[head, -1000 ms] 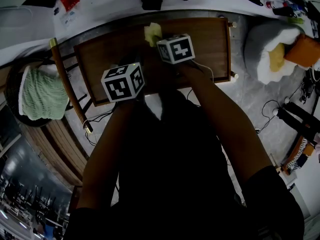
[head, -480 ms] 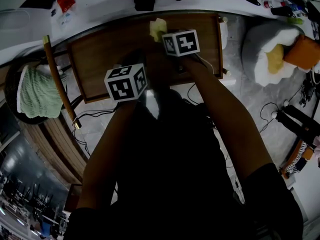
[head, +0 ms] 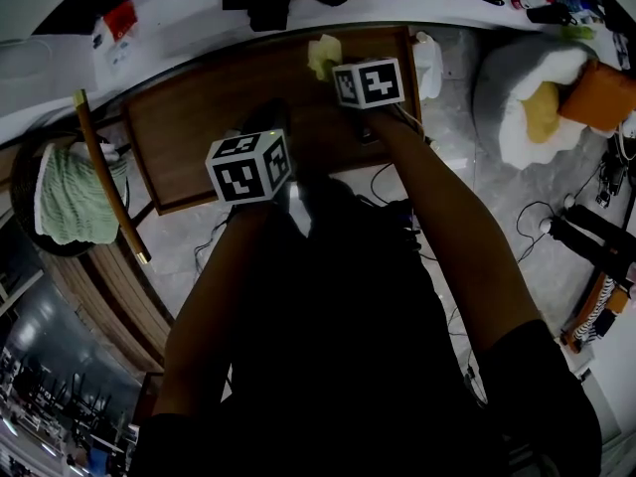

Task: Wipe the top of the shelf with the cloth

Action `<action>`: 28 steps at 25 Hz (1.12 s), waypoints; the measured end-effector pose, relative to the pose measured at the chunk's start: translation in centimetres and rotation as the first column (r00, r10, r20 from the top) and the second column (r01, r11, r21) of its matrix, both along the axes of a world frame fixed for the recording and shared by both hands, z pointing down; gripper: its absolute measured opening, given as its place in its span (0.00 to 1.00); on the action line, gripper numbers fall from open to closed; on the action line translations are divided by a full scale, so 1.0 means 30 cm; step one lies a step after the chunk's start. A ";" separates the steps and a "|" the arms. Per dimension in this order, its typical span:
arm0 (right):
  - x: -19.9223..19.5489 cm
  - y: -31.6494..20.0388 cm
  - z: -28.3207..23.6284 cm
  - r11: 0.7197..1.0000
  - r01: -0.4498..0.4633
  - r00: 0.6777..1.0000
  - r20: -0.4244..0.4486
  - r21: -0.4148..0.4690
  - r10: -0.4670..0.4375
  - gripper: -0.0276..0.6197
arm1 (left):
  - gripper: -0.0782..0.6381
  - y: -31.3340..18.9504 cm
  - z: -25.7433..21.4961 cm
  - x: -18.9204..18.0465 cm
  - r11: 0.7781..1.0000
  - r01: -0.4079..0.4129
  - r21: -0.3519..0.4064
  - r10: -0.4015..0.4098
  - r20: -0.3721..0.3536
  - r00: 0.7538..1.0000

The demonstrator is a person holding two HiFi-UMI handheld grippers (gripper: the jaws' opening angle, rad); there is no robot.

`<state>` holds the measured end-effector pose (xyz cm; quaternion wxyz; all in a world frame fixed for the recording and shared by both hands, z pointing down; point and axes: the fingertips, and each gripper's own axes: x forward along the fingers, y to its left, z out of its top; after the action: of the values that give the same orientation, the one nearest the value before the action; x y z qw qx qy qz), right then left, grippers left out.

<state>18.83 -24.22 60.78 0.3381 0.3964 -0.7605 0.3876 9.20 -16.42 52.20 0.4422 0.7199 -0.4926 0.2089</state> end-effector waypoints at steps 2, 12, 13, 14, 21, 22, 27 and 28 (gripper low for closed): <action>0.057 -0.016 -0.001 1.000 -0.031 1.000 -0.005 -0.002 0.031 0.11 | 0.12 -0.007 -0.005 0.024 1.000 -0.002 0.002 0.002 -0.008 1.000; 0.278 -0.069 -0.017 0.989 -0.143 0.986 -0.087 0.023 0.144 0.11 | 0.12 -0.012 -0.016 0.111 0.999 -0.054 0.007 0.054 0.004 0.999; 0.295 -0.072 -0.018 0.987 -0.156 0.983 -0.098 0.026 0.158 0.11 | 0.12 -0.009 -0.017 0.116 0.998 -0.059 0.008 0.059 0.007 0.998; 0.310 -0.075 -0.020 0.985 -0.170 0.979 -0.107 0.028 0.172 0.11 | 0.12 -0.008 -0.020 0.119 0.998 -0.064 0.010 0.064 0.011 0.998; 0.401 -0.087 -0.025 0.962 -0.272 0.945 -0.182 0.034 0.274 0.11 | 0.12 -0.003 -0.044 0.119 0.996 -0.087 0.028 0.086 0.028 0.996; 0.412 -0.088 -0.026 0.958 -0.283 0.938 -0.198 0.037 0.285 0.11 | 0.12 -0.003 -0.047 0.116 0.995 -0.095 0.034 0.094 0.037 0.995; 0.468 -0.089 -0.030 0.942 -0.333 0.904 -0.270 0.048 0.333 0.11 | 0.12 0.007 -0.068 0.090 0.993 -0.107 0.052 0.104 0.056 0.993; 0.474 -0.089 -0.031 0.940 -0.337 0.898 -0.284 0.049 0.336 0.11 | 0.12 0.010 -0.071 0.080 0.993 -0.102 0.052 0.100 0.055 0.994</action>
<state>33.05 -26.89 59.84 0.3736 0.5739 -0.6228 0.3785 11.61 -16.11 50.07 0.3981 0.7501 -0.4724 0.2360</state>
